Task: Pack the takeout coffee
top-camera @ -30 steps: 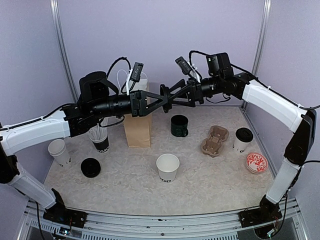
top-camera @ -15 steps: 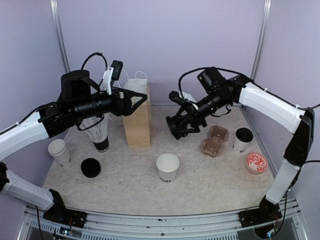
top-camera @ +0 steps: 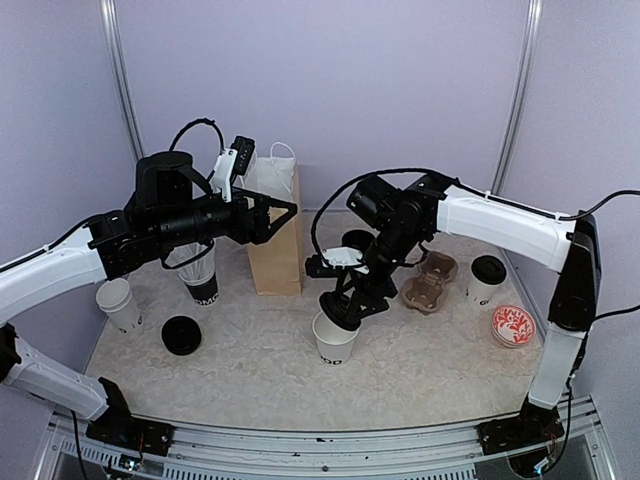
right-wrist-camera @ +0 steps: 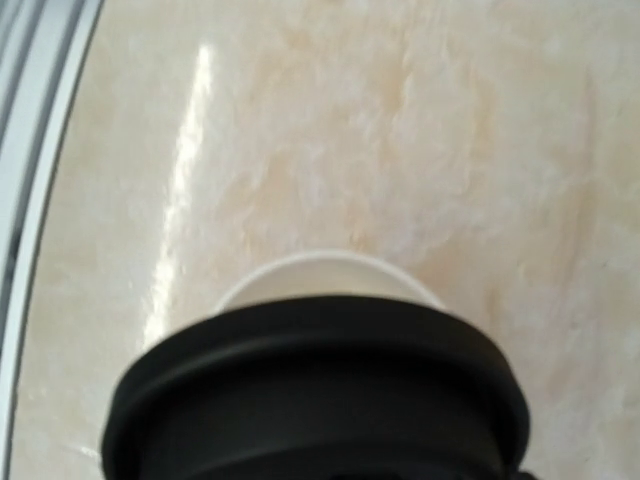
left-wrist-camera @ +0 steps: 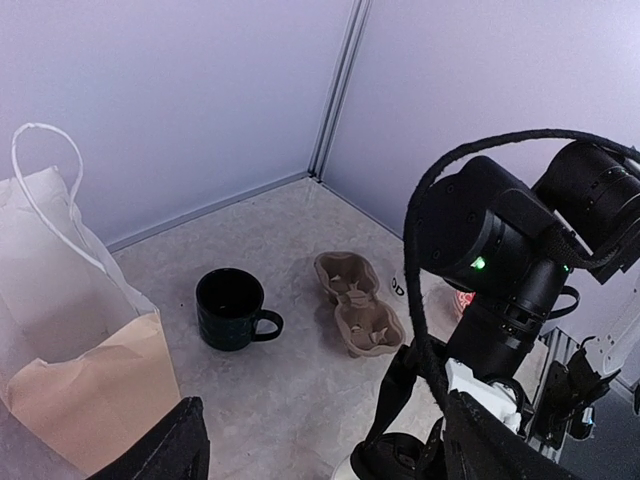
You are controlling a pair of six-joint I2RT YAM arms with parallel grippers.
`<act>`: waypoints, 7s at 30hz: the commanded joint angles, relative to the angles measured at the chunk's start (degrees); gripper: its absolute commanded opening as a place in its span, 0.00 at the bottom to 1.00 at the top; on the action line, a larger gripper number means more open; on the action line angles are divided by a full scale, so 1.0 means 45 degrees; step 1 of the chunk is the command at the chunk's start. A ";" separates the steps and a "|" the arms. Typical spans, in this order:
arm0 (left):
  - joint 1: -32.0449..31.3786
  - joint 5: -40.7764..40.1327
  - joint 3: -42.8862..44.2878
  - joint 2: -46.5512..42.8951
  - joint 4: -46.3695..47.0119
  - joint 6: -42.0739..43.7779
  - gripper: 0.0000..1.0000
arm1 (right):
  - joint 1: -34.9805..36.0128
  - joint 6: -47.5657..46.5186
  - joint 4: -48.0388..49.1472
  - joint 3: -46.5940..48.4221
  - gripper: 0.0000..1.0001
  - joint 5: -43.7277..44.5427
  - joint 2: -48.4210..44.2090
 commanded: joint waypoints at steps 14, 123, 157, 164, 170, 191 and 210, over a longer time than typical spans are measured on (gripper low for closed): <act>0.0176 0.0061 -0.0517 -0.0118 0.0239 0.0012 0.79 | 0.0590 -0.0111 -0.0862 0.0901 0.71 0.0985 0.0869; 0.0625 -0.0687 -0.1668 -0.0230 -0.2253 -0.1252 0.77 | 0.1591 -0.0120 -0.1187 0.1071 0.73 0.3546 0.1062; -0.1666 0.1806 -0.5725 0.4253 0.3901 -0.5380 0.45 | 0.2021 -0.0932 -0.2190 0.2218 0.73 0.3794 0.1823; -0.1615 0.2157 -0.5686 0.4800 0.4532 -0.5504 0.45 | 0.2118 -0.0893 -0.2209 0.2298 0.73 0.3743 0.2026; -0.1561 0.2142 -0.5733 0.4727 0.4498 -0.5481 0.45 | 0.2217 -0.0873 -0.2243 0.2244 0.74 0.3667 0.2070; -0.1464 0.2116 -0.5776 0.4466 0.4281 -0.5387 0.44 | 0.2433 -0.0702 -0.2119 0.2472 0.91 0.3598 0.2363; -0.1364 0.1022 -0.3873 0.1999 0.0366 -0.4381 0.50 | 0.0273 -0.0333 -0.2217 0.2717 0.95 0.1067 0.0532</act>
